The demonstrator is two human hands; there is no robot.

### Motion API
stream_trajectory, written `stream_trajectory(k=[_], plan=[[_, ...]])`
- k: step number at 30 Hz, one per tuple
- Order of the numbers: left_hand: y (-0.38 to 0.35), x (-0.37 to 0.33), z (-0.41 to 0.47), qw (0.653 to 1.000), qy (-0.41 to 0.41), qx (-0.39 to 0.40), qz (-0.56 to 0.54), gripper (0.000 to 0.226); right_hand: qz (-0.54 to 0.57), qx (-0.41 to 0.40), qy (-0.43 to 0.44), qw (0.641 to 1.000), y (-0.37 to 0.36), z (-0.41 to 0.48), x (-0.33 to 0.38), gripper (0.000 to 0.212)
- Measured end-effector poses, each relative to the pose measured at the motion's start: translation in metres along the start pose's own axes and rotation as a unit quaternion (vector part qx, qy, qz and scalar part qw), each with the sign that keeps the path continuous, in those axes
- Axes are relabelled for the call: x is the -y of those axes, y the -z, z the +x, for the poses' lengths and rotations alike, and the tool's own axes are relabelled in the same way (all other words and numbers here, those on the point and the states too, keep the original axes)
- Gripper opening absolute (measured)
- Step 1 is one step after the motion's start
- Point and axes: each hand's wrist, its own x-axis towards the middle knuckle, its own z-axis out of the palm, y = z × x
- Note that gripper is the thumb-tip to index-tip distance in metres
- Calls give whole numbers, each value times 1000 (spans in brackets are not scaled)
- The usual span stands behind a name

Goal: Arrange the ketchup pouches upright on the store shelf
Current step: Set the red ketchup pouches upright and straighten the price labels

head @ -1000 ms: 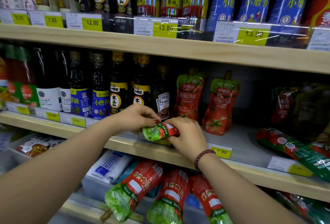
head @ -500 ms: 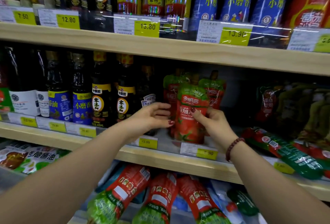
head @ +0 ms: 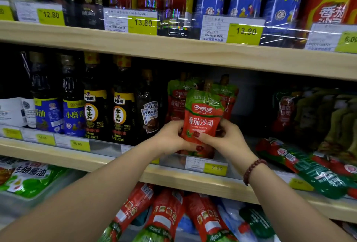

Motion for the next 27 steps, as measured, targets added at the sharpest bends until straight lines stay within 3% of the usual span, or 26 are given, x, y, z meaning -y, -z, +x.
stream_trajectory(k=[5, 12, 21, 27], plan=[[13, 10, -12, 992, -9, -24, 126, 36, -16, 8, 29, 999, -7, 7, -4, 26], [33, 19, -48, 945, 28, -128, 301, 45, -15, -20, -2, 1000, -19, 34, -6, 29], [34, 28, -41, 933, 31, -145, 327, 56, -30, 33, 8, 999, -49, 48, -6, 25], [33, 28, -41, 937, 23, -144, 316, 56, -41, 66, 5, 997, -49, 46, -7, 39]])
